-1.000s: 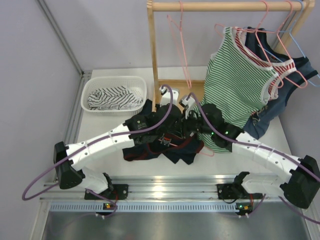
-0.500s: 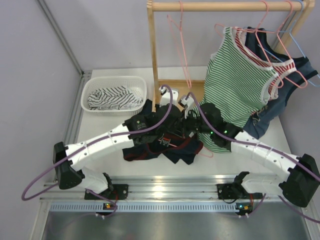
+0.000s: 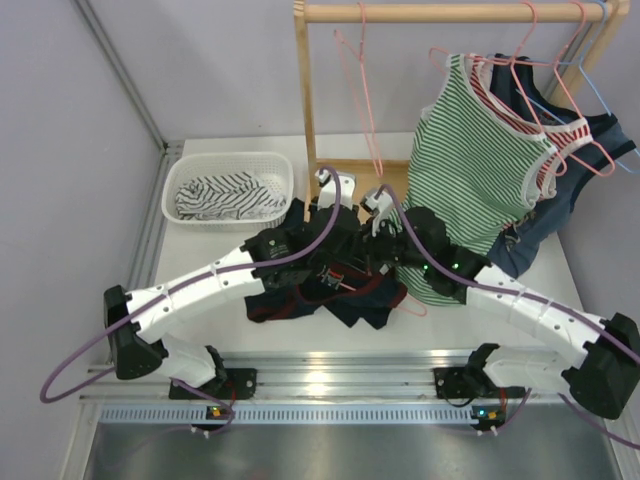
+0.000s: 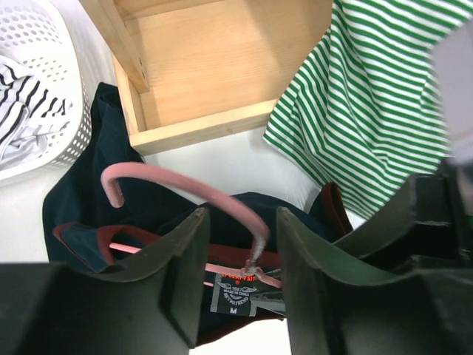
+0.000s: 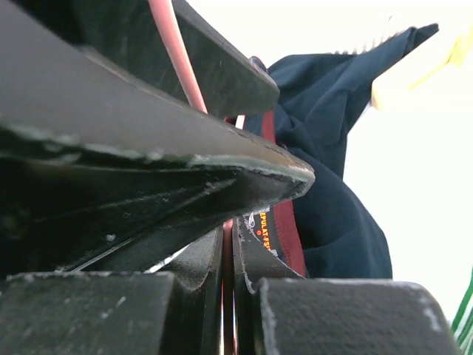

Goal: Place the tank top on the hanger

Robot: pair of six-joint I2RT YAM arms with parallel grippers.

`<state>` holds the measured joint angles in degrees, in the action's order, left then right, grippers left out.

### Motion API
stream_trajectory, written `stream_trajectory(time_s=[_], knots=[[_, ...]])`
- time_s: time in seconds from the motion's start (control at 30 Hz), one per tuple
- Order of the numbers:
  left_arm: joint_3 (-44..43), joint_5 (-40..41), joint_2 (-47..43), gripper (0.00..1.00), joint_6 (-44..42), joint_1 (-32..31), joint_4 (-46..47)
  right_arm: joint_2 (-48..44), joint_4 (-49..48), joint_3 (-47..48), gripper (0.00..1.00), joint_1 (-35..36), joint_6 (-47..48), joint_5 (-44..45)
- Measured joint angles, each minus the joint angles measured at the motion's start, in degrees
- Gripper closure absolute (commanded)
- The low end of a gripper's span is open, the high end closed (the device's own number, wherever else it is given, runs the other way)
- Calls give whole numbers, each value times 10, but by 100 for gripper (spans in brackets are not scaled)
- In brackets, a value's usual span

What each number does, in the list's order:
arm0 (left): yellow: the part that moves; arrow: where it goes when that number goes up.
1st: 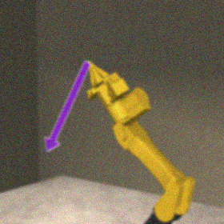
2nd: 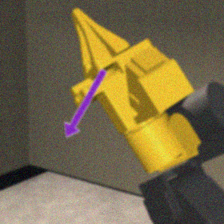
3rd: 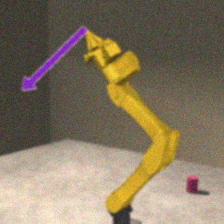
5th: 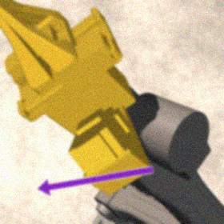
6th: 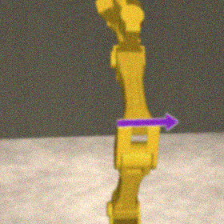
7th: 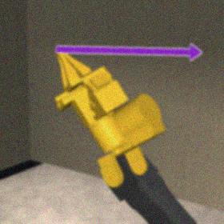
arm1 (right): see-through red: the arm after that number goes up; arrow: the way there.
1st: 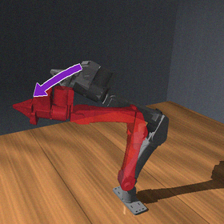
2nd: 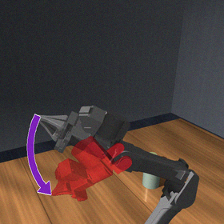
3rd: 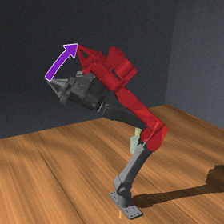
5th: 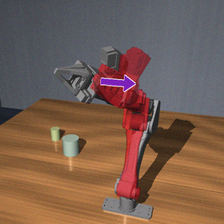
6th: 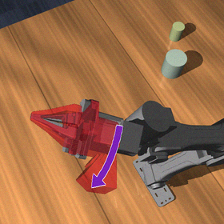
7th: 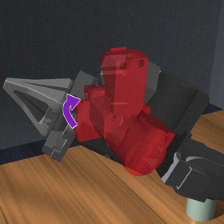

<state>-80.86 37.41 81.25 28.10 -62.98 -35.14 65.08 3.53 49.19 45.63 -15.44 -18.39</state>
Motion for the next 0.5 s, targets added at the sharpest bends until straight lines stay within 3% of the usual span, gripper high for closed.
stream_trajectory(time_s=[0.1,0.27,0.5], knots=[[-2,3,-7,50,1,0,0,-21,0,0,100,3,0,11],[-17,10,-17,37,3,-1,-1,-55,-1,0,100,4,-2,30],[-48,10,-38,33,-4,-6,-20,-96,-18,-29,100,5,-20,48]])
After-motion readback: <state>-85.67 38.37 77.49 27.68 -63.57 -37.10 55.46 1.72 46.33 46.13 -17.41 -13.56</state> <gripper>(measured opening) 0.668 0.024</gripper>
